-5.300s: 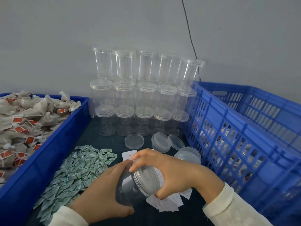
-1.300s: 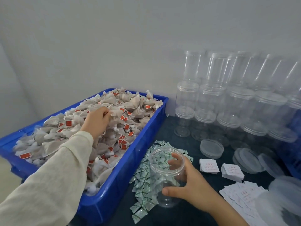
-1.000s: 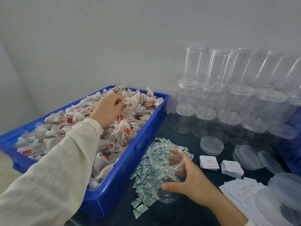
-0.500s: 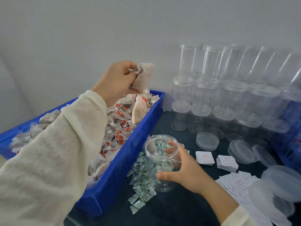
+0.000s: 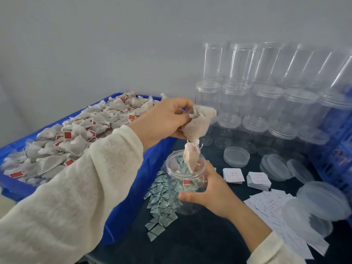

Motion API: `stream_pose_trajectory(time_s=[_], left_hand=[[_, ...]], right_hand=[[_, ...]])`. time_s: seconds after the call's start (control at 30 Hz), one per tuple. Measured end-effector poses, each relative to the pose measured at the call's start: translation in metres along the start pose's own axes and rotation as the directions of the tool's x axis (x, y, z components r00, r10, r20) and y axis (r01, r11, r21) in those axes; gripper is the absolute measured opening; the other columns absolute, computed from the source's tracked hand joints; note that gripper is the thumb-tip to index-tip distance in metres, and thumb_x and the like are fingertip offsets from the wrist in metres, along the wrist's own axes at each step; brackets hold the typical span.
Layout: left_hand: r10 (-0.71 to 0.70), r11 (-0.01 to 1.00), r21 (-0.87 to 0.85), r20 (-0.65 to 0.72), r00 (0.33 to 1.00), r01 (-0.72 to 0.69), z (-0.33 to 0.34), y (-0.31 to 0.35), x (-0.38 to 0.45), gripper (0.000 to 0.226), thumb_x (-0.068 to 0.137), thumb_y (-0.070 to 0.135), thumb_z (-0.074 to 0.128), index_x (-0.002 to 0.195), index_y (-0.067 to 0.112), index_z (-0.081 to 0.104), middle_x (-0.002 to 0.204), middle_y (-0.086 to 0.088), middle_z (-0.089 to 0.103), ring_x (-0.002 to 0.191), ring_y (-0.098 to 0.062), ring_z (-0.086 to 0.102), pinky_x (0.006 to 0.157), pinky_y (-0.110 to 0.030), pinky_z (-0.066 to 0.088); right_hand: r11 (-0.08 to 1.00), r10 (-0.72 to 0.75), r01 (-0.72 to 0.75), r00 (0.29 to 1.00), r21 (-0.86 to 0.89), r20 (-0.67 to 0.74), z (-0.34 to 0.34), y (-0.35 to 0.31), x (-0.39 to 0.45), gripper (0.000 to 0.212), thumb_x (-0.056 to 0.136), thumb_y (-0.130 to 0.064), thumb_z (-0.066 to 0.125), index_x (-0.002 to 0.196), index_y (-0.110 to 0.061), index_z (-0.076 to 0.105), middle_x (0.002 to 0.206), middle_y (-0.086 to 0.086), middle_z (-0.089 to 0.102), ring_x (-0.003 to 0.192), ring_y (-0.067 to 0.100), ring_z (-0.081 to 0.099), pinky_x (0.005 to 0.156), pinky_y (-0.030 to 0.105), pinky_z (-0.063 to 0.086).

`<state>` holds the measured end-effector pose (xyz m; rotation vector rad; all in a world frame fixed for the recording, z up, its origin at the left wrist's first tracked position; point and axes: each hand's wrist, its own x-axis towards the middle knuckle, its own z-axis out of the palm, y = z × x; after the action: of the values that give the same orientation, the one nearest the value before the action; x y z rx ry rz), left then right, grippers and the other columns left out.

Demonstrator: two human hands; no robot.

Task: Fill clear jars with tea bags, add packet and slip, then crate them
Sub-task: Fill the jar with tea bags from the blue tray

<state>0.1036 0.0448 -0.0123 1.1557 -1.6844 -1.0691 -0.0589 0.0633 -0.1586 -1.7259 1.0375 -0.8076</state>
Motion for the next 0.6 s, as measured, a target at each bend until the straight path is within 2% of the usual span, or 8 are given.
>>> stream_pose_trajectory(time_s=[0.07, 0.17, 0.27, 0.33, 0.43, 0.6], left_hand=[[-0.04, 0.999, 0.014, 0.057, 0.998, 0.04, 0.008, -0.009, 0.0, 0.023, 0.098, -0.002, 0.044, 0.098, 0.015, 0.061, 0.09, -0.008, 0.067, 0.07, -0.008, 0.07, 0.058, -0.021, 0.056], [-0.102, 0.995, 0.01, 0.108, 0.989, 0.102, 0.014, -0.022, 0.0, 0.027, 0.097, -0.003, 0.043, 0.096, 0.018, 0.062, 0.083, -0.005, 0.069, 0.073, -0.012, 0.07, 0.062, -0.027, 0.058], [-0.15, 0.988, 0.051, 0.164, 0.975, 0.143, 0.018, -0.03, -0.003, 0.024, 0.097, 0.001, 0.047, 0.094, 0.019, 0.062, 0.077, 0.0, 0.071, 0.074, -0.014, 0.072, 0.06, -0.025, 0.057], [-0.172, 0.982, 0.112, 0.192, 0.966, 0.153, 0.019, -0.033, -0.005, 0.02, 0.097, 0.006, 0.049, 0.093, 0.02, 0.063, 0.082, -0.003, 0.071, 0.074, -0.013, 0.072, 0.06, -0.024, 0.056], [-0.193, 0.973, 0.16, 0.189, 0.963, 0.163, 0.022, -0.036, -0.006, 0.019, 0.097, 0.008, 0.05, 0.091, 0.021, 0.063, 0.094, -0.007, 0.068, 0.071, -0.008, 0.07, 0.058, -0.022, 0.055], [-0.171, 0.974, 0.171, 0.138, 0.976, 0.146, 0.022, -0.04, -0.005, 0.015, 0.096, 0.008, 0.053, 0.092, 0.017, 0.064, 0.097, -0.006, 0.066, 0.072, -0.007, 0.069, 0.058, -0.022, 0.056]], right_hand=[[1.0, 0.0, 0.0, 1.0, -0.001, -0.009, -0.001, 0.001, -0.002, 0.088, 0.05, -0.052, 0.087, 0.117, -0.068, 0.032, 0.114, -0.049, 0.048, 0.106, -0.023, 0.049, 0.079, -0.004, 0.039], [1.0, 0.011, -0.011, 1.0, -0.005, -0.018, -0.003, 0.005, -0.004, 0.083, 0.048, -0.054, 0.087, 0.108, -0.073, 0.033, 0.112, -0.047, 0.05, 0.107, -0.019, 0.052, 0.082, 0.002, 0.042], [1.0, 0.019, -0.019, 0.999, 0.007, -0.037, -0.007, 0.01, -0.005, 0.089, 0.043, -0.059, 0.087, 0.114, -0.063, 0.034, 0.114, -0.043, 0.052, 0.108, -0.016, 0.053, 0.087, 0.009, 0.043], [1.0, 0.015, -0.015, 0.999, 0.009, -0.05, -0.009, 0.011, -0.006, 0.088, 0.044, -0.058, 0.087, 0.114, -0.063, 0.035, 0.114, -0.044, 0.052, 0.108, -0.017, 0.052, 0.084, 0.007, 0.043], [1.0, 0.003, -0.004, 0.998, -0.014, -0.06, -0.01, 0.009, -0.008, 0.083, 0.046, -0.058, 0.086, 0.11, -0.068, 0.034, 0.113, -0.046, 0.05, 0.107, -0.02, 0.049, 0.078, 0.0, 0.042], [1.0, -0.002, 0.001, 0.998, -0.019, -0.059, -0.01, 0.011, -0.009, 0.086, 0.046, -0.055, 0.087, 0.115, -0.061, 0.036, 0.115, -0.042, 0.052, 0.109, -0.015, 0.052, 0.089, 0.014, 0.044]])
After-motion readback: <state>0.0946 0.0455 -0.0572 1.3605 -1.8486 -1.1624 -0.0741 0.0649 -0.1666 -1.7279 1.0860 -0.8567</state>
